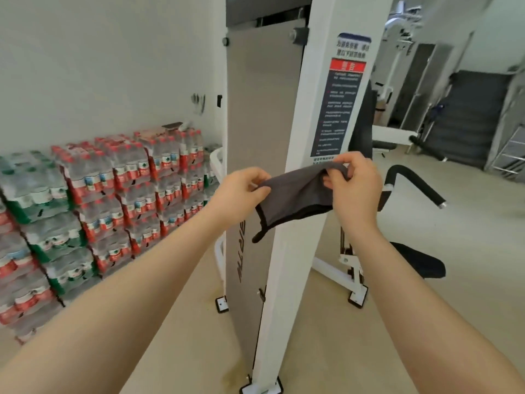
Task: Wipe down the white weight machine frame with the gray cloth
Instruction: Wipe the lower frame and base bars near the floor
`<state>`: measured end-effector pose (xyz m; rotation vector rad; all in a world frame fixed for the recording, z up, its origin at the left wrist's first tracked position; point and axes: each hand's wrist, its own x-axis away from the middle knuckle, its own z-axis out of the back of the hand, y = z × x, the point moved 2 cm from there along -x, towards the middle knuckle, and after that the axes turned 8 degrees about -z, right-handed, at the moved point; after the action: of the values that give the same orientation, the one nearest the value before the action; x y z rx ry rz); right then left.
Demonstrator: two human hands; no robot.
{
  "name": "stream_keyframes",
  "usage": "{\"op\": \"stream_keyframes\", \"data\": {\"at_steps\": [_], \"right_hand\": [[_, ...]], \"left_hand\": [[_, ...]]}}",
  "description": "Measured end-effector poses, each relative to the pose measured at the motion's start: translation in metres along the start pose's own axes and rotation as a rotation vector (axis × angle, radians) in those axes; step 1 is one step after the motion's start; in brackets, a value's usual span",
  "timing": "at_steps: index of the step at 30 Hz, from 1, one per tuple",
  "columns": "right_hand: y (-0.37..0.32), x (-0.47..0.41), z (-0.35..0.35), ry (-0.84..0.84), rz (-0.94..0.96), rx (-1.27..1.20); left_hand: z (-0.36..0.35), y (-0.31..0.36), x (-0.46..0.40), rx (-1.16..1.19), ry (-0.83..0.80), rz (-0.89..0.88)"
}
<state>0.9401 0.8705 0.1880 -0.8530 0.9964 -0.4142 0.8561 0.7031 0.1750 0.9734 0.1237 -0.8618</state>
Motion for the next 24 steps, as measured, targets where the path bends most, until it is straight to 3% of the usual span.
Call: {"op": "stream_keyframes", "data": {"at_steps": [4,9,12,19,24], "right_hand": [[-0.013,-0.037,-0.021,0.074,0.107,0.072],[-0.02,-0.055,-0.041,0.253,0.302,-0.083],[-0.008,-0.048,-0.05,0.275,0.378,-0.072],[0.008,-0.018,-0.083,0.169,0.226,0.334],[-0.031,-0.064,-0.07,0.227,0.185,0.393]], "left_hand": [[0.011,-0.003,-0.032,0.036,0.078,0.01],[0.026,-0.007,-0.057,0.029,0.025,-0.021],[0.027,-0.01,-0.064,0.028,0.015,-0.041],[0.017,-0.013,-0.069,0.064,-0.015,-0.108],[0.032,0.006,-0.098,0.085,0.105,-0.23]]}}
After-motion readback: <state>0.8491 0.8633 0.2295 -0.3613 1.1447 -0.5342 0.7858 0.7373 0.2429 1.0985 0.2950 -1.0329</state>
